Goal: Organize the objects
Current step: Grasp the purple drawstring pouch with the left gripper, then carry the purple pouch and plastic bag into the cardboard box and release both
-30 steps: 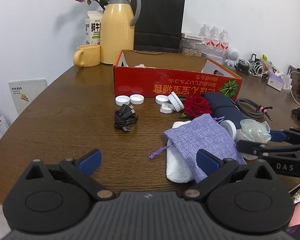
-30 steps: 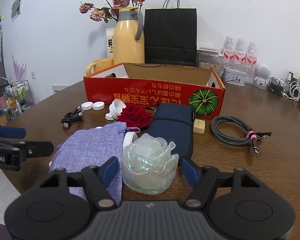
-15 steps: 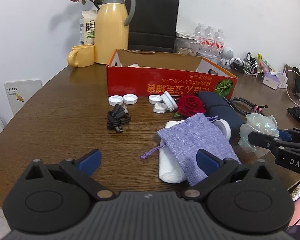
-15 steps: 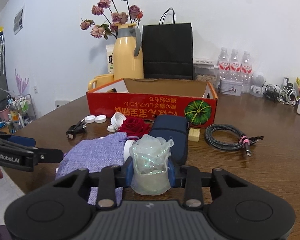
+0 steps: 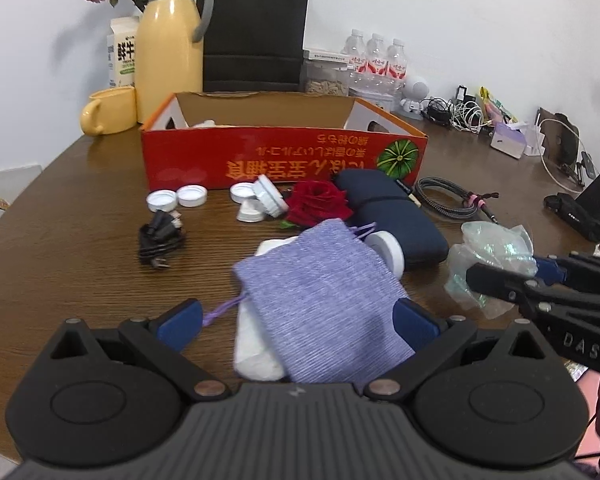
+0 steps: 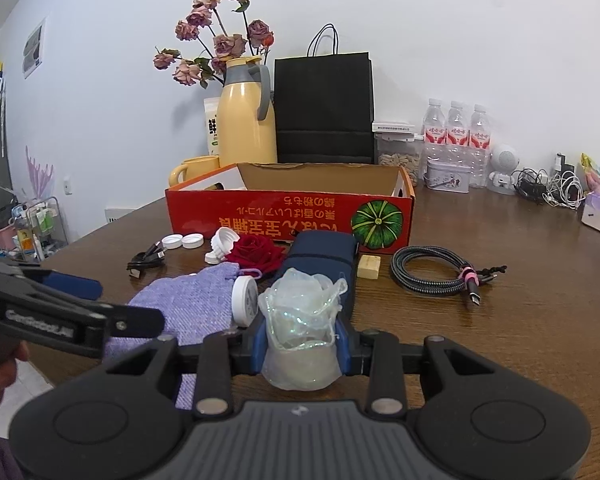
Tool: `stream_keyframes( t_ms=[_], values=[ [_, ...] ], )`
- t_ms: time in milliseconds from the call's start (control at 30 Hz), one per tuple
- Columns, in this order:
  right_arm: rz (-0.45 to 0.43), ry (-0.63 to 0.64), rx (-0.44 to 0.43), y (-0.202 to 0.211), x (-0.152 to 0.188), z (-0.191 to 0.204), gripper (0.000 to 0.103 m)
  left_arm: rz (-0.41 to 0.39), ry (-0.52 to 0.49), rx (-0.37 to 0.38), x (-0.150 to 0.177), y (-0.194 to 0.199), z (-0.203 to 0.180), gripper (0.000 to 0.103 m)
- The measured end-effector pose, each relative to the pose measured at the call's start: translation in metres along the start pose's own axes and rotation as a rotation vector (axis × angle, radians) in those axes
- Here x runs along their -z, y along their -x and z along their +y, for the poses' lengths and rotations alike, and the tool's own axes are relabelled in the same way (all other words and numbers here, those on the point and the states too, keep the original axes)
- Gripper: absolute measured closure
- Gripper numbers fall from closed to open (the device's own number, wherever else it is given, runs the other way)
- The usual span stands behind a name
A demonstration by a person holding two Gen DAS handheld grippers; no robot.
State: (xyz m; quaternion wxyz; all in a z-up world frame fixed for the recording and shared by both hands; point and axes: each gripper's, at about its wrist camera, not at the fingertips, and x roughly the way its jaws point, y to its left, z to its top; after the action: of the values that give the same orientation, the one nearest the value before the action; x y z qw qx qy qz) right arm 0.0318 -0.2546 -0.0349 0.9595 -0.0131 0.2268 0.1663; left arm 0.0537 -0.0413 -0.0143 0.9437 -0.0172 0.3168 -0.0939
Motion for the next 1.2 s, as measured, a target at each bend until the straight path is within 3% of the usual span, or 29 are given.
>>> stream_keyframes(
  t_ms=[200, 467, 567, 833, 1067, 1200],
  values=[
    [0.006, -0.012, -0.002, -0.001, 0.003, -0.005, 0.071, -0.007, -0.027, -0.005, 0.003, -0.009, -0.015, 0.0],
    [0.011, -0.022, -0.016, -0.003, 0.007, -0.007, 0.071, 0.002, -0.035, -0.007, 0.008, -0.011, -0.017, 0.039],
    [0.011, -0.023, -0.018, -0.003, 0.008, -0.007, 0.071, -0.006, -0.041, -0.006, 0.009, -0.009, -0.018, 0.048],
    [0.014, -0.022, -0.019, -0.004, 0.009, -0.008, 0.071, -0.038, -0.044, -0.007, 0.01, 0.0, -0.018, 0.058],
    [0.014, -0.015, -0.021, -0.004, 0.009, -0.006, 0.071, -0.094, -0.034, 0.044, 0.007, 0.016, -0.014, 0.085],
    [0.013, -0.011, -0.021, -0.003, 0.008, -0.004, 0.071, -0.133, -0.04, 0.068, 0.004, 0.027, -0.013, 0.091]
  ],
)
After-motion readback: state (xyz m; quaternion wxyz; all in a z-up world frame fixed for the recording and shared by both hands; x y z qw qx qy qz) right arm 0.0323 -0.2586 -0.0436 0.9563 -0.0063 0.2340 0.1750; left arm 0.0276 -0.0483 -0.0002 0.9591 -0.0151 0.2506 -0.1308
